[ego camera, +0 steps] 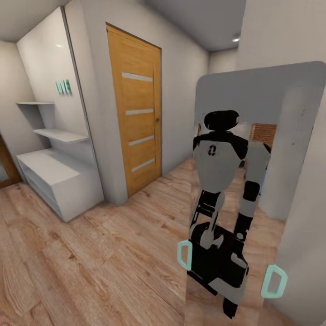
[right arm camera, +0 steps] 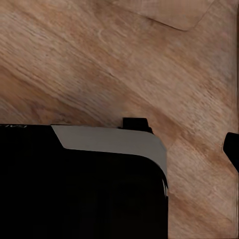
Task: Pick up the two gym shoes and the two sandals from the corridor floor and place them onto the hallstand (shoe rack) in the corridor, making sure they are on the rack and not on the floor. Arrange them so the two gym shoes are next to each other and the two sandals are next to each other.
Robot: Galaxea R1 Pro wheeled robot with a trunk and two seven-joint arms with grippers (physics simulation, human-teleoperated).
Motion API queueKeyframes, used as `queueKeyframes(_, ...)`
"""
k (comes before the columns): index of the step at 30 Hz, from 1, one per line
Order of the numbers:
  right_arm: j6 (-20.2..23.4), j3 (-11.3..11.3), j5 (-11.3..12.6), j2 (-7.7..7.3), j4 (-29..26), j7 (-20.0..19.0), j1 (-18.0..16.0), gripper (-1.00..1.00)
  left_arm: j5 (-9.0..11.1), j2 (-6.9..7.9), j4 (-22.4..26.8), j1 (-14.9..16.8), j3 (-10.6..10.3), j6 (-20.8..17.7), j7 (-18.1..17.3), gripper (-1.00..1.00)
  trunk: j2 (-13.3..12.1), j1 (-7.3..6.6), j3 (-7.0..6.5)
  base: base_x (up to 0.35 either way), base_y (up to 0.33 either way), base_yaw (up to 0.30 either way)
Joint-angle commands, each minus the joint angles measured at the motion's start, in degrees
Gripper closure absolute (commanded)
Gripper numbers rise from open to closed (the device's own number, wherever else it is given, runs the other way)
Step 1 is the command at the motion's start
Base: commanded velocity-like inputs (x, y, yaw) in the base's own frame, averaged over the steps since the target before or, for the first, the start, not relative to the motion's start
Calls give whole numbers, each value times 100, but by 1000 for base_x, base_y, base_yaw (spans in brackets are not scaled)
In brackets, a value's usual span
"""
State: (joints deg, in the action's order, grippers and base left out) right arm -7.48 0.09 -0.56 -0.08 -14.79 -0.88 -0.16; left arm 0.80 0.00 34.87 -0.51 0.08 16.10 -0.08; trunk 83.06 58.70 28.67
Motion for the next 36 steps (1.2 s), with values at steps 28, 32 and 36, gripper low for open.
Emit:
queueKeyframes(28, -12, -16, 29, -1, 2, -2, -2, -100, 8, -9, 10, -2, 1, 6, -1, -100, 2, 3, 69, 54, -47, 72)
queueKeyframes(32, -11, -17, 40, -1, 2, -1, -2, -100, 8, -9, 9, -2, 1, 5, -1, -100, 2, 3, 76, 0, 0, 98)
queueKeyframes(36, -9, -18, 44, -1, 2, -1, -2, -100, 8, -9, 10, -2, 1, 6, -1, -100, 2, 3, 93, 0, 0, 177)
